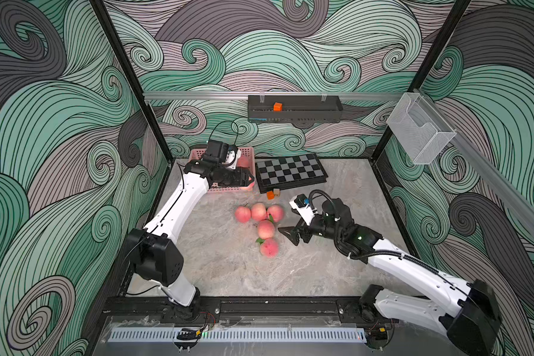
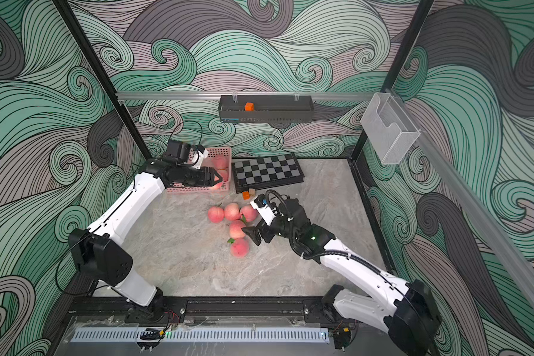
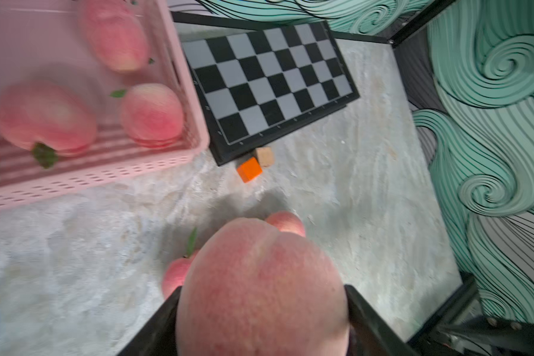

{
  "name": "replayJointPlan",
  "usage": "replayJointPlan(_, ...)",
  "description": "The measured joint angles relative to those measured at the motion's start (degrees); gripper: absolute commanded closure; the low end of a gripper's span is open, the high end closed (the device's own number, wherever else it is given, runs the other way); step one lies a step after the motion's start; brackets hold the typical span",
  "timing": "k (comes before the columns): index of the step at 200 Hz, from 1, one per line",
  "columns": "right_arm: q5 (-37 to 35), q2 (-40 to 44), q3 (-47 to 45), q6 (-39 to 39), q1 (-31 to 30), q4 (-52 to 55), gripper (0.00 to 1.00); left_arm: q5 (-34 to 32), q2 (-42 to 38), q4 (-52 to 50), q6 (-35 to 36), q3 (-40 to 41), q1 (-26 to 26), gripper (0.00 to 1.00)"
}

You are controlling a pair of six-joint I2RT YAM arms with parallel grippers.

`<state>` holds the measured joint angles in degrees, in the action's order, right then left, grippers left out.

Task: Put the peaches into the basket
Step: Place the peach in the basket.

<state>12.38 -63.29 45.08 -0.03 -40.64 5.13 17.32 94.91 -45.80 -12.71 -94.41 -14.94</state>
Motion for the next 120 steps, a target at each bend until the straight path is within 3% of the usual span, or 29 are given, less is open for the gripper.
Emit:
replayJointPlan(56, 1.0, -5.0, 2.5, 0.4, 2.2, 0.7, 0.01, -11.0, 13.0, 1.0, 0.3, -10.4, 3.9, 0.44)
replayJointPlan(120, 1.9, -7.7, 3.1, 0.4, 3.6, 0.7, 0.01, -16.9, 28.6, 4.4, 0.7, -25.4, 6.3, 0.44)
